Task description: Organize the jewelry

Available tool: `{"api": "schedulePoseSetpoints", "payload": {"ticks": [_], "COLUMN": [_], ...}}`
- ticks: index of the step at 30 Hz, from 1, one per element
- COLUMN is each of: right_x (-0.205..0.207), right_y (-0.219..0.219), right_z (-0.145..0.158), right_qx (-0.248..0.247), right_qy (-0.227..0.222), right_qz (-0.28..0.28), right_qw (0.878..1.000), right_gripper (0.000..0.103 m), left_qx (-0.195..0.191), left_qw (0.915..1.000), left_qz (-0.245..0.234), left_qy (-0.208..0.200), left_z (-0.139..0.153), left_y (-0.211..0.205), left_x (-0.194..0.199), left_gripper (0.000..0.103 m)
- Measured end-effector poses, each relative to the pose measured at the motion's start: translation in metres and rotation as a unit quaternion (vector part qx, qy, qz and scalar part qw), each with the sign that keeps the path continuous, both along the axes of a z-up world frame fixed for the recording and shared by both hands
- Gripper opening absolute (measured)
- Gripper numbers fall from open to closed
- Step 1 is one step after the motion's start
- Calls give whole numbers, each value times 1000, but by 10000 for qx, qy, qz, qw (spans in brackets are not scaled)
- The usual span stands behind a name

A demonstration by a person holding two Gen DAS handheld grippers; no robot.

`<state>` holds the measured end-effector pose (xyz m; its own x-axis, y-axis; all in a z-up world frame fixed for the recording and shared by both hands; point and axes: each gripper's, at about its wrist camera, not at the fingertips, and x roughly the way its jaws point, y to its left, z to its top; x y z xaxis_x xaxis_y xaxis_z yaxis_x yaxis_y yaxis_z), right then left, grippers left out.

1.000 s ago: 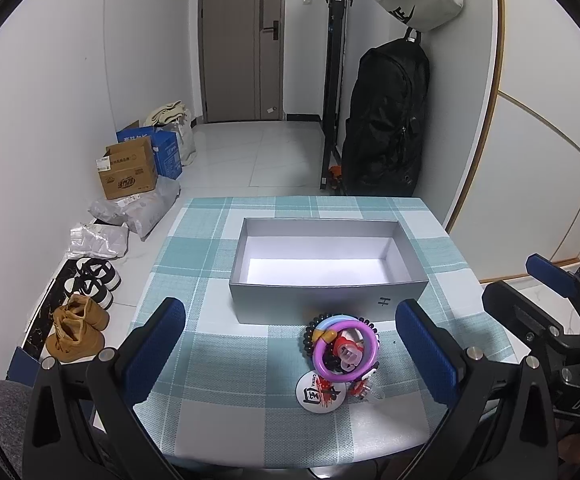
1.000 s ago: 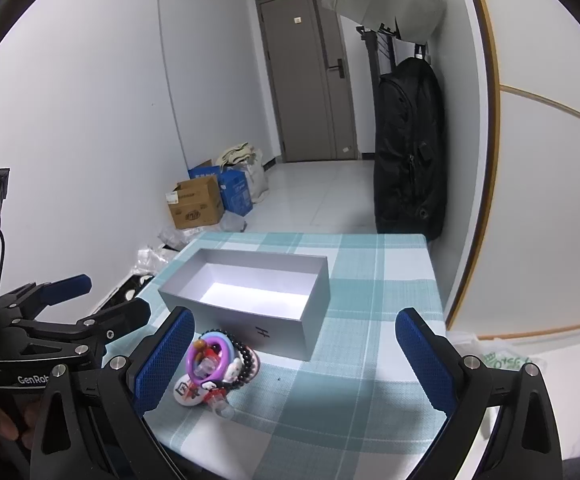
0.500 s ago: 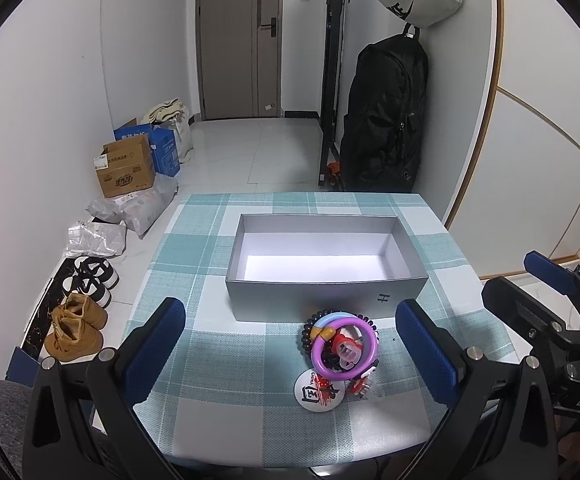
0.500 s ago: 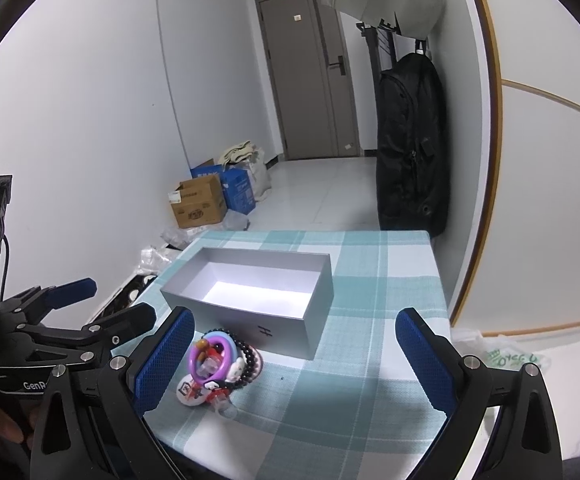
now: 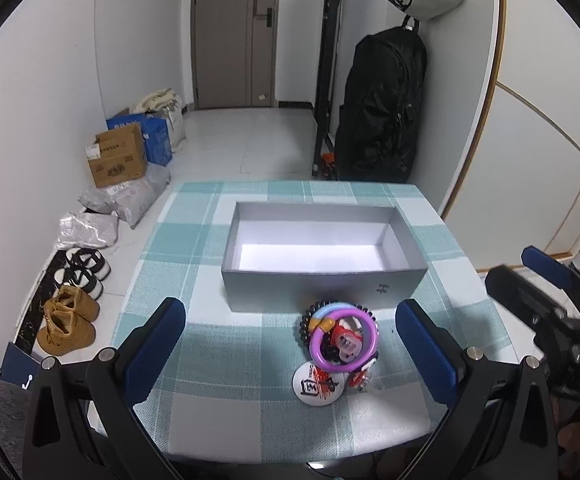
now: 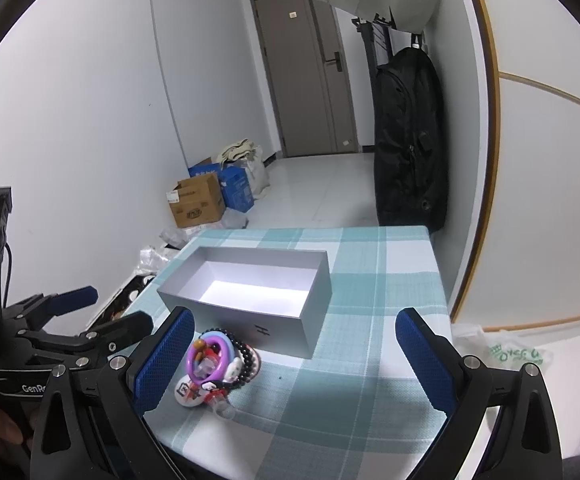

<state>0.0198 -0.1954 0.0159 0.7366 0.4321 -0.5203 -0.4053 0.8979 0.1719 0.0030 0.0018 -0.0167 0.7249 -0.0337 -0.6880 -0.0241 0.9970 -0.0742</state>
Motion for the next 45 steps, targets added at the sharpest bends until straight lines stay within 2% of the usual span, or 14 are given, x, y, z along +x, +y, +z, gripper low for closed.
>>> {"api": "schedulePoseSetpoints", "payload": {"ticks": [6,10,16,19,25,27,31,34,36,45], "right_x": [6,11,19,22,28,29,31,32,33,33], "right_y": [-4,-6,-10,-13,-18,-20,-22,-23,-24,-22], "right_z": [-2,-6,-11,-13,-15,-15,-16,-16,-17,-22], "right_qx": [97,163,288,366,524,562,628,662,672,631], "right_qy": [76,244,462,558,695,716,770,800,833,972], "right_qz": [25,20,-24,-49,-86,-89,-86,-92,-91,-65], "right_qw": [9999,9996,9985,9978,9962,9958,9950,9946,9942,9932], "right_gripper": [102,102,102,102,102,102,102,102,102,102], "left_qx": [14,17,280,496,559,610,371,350,314,-17], "left_qw": [9990,9961,9859,9799,9762,9742,9747,9749,9744,9680], "left_qz": [-275,-469,-774,-853,-1105,-1153,-1227,-1281,-1372,-1633], "left_qy": [364,745,1459,1736,1782,1840,1833,1787,1755,1906], "left_z": [-13,-27,-52,-62,-60,-62,-62,-59,-58,-54], "left_y": [6,10,2,-3,-13,-17,-18,-18,-20,-22], "left_x": [1,0,2,4,6,8,12,12,12,6], "left_gripper": [102,102,100,95,94,84,74,55,37,37]}}
